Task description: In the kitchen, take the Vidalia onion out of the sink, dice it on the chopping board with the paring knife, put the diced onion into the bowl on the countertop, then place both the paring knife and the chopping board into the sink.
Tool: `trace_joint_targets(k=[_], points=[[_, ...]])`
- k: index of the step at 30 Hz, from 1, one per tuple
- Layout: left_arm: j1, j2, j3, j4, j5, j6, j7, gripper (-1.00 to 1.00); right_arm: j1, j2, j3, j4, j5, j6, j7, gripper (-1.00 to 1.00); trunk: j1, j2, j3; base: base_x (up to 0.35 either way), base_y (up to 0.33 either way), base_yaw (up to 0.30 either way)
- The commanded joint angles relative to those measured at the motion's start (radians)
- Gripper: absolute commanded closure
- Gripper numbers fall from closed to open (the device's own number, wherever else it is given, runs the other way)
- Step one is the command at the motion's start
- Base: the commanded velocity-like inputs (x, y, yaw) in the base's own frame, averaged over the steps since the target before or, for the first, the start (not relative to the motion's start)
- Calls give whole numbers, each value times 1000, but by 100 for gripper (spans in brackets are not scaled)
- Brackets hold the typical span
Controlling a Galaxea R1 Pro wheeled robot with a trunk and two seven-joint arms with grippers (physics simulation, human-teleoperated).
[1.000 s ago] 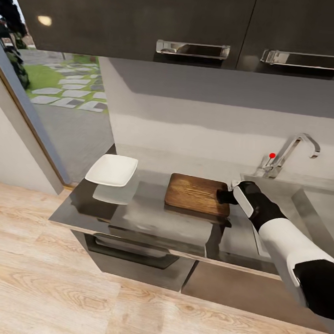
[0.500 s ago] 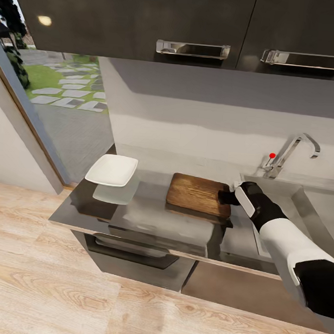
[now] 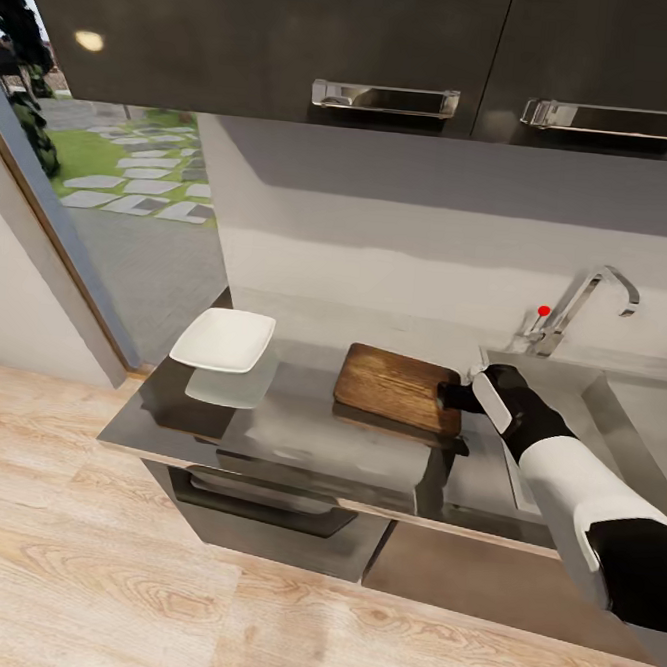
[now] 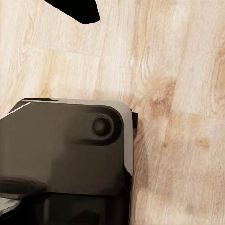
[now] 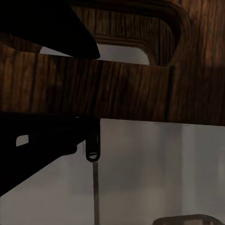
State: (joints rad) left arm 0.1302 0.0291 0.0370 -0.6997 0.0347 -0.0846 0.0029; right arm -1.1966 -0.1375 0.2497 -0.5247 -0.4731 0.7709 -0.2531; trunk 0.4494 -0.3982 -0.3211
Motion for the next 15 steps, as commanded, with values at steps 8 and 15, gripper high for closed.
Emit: trace_joint_targets(k=[8,15], points=[[0,0,0,-1,4,-1,0,-100,-1,2,9,-1,-9,4,-9,100,1,-2,-2,0,0,0],[1,0,0,-1,4,-1,0,-100,-1,6,10,-1,-10,4,-8,100,1,-2,-2,0,0,0]])
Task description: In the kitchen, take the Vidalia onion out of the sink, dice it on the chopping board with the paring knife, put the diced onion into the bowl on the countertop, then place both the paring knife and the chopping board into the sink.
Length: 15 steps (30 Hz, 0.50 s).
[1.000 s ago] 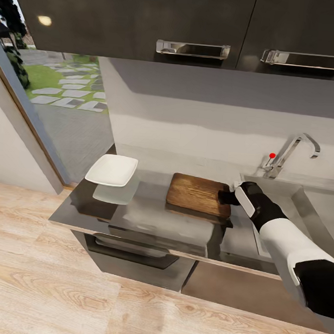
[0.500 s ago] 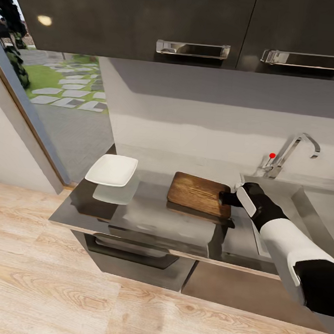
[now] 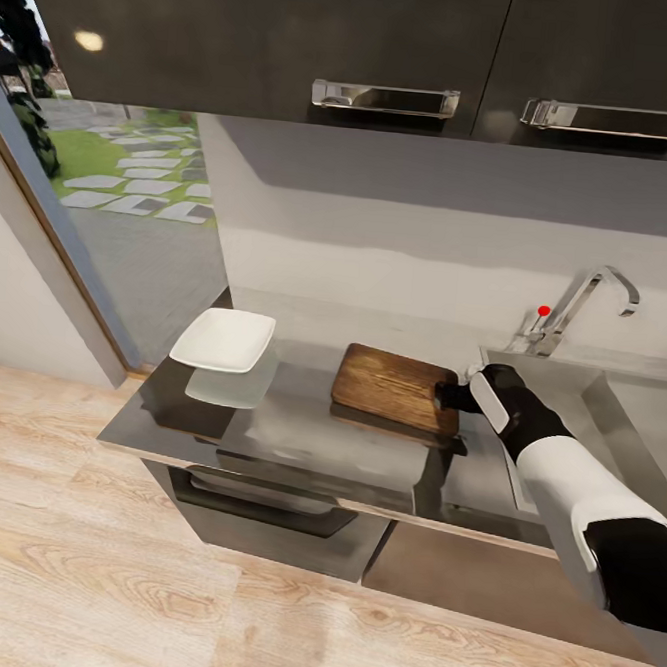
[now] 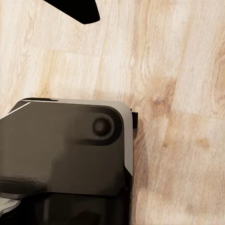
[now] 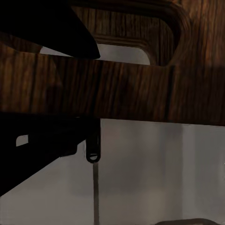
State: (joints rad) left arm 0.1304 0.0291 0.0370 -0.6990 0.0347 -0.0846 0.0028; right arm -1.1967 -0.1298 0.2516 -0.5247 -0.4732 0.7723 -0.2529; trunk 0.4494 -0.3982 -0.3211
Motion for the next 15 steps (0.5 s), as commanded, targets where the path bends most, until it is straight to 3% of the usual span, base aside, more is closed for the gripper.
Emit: trace_joint_targets(k=[1,15], points=[[0,0,0,-1,4,-1,0,-100,-1,-1,8,-1,-10,3,-9,100,1,-2,-2,0,0,0],[0,0,0,-1,4,-1,0,-100,-1,3,9,-1,-10,4,-9,100,1,-2,-2,0,0,0]])
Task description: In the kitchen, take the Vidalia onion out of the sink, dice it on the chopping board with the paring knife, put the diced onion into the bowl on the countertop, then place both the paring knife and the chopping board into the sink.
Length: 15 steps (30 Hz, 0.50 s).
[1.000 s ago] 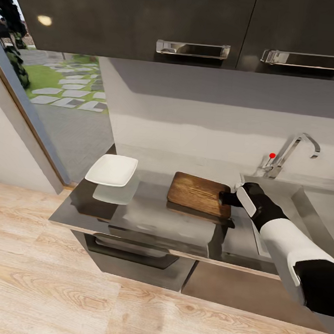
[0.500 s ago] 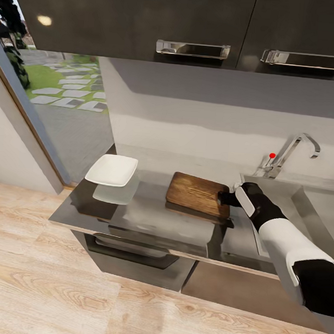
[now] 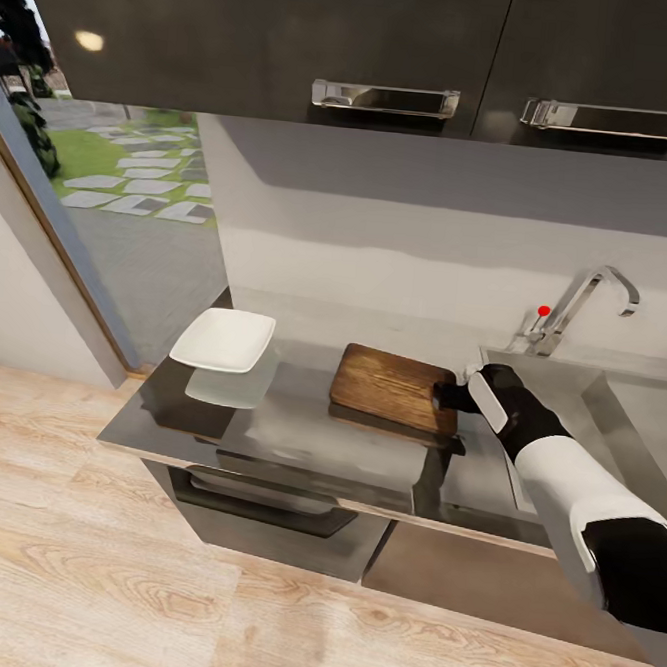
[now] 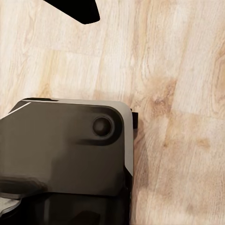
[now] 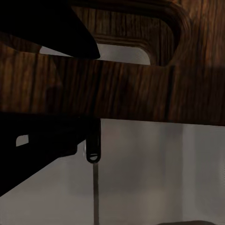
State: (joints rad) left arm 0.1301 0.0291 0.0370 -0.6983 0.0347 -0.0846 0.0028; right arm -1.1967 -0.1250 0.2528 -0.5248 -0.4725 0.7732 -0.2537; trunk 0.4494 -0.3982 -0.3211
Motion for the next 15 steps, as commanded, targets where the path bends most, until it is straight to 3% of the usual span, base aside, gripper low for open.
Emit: trace_joint_targets(k=[1,2,15], points=[[1,0,0,-1,4,-1,0,-100,-1,-1,8,-1,-11,3,-9,100,1,-2,-2,0,0,0],[0,0,0,-1,4,-1,0,-100,-1,-1,8,-1,-11,3,-9,-100,1,-2,-2,0,0,0],[0,0,0,-1,4,-1,0,-100,0,-2,7,-4,-12,4,-9,-100,1,-2,-2,0,0,0]])
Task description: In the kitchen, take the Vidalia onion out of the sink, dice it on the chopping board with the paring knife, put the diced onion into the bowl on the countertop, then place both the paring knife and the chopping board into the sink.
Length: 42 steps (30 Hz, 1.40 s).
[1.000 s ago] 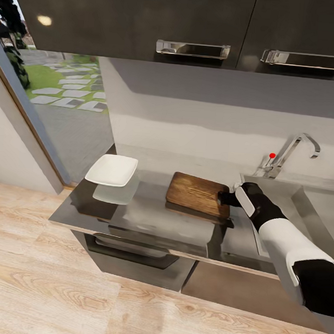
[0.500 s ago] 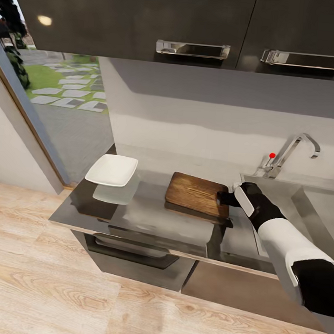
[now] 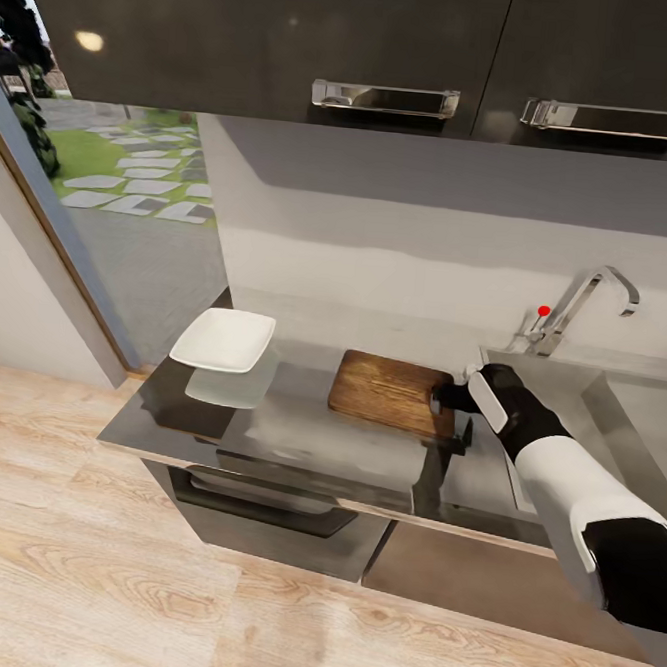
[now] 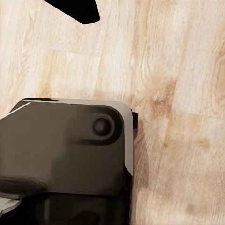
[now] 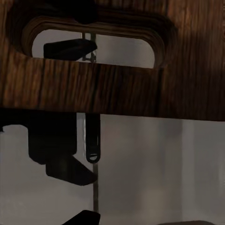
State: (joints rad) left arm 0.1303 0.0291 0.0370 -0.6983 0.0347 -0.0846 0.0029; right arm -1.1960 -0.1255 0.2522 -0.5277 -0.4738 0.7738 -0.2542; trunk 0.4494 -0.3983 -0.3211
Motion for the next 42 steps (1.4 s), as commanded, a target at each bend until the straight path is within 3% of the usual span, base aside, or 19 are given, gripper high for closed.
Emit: trace_joint_targets(k=[1,8,18,29,35,42], points=[[1,0,0,-1,4,-1,0,-100,-1,-2,8,-5,-11,4,-8,-100,1,-2,-2,0,0,0],[0,0,0,-1,4,-1,0,-100,-1,-3,6,-56,-10,15,-10,-100,1,-2,-2,0,0,0],[0,0,0,-1,4,-1,0,-100,-1,-12,7,-304,-5,124,-36,-100,1,-2,-2,0,0,0],[0,0,0,-1,4,-1,0,-100,16,-13,7,-345,-6,122,-58,-100,1,-2,-2,0,0,0],[0,0,0,-1,4,-1,1,-100,123,-13,7,-509,-6,100,-61,-100,1,-2,-2,0,0,0],[0,0,0,-1,4,-1,0,-100,230,-13,7,-628,-6,97,-73,-100,1,-2,-2,0,0,0]])
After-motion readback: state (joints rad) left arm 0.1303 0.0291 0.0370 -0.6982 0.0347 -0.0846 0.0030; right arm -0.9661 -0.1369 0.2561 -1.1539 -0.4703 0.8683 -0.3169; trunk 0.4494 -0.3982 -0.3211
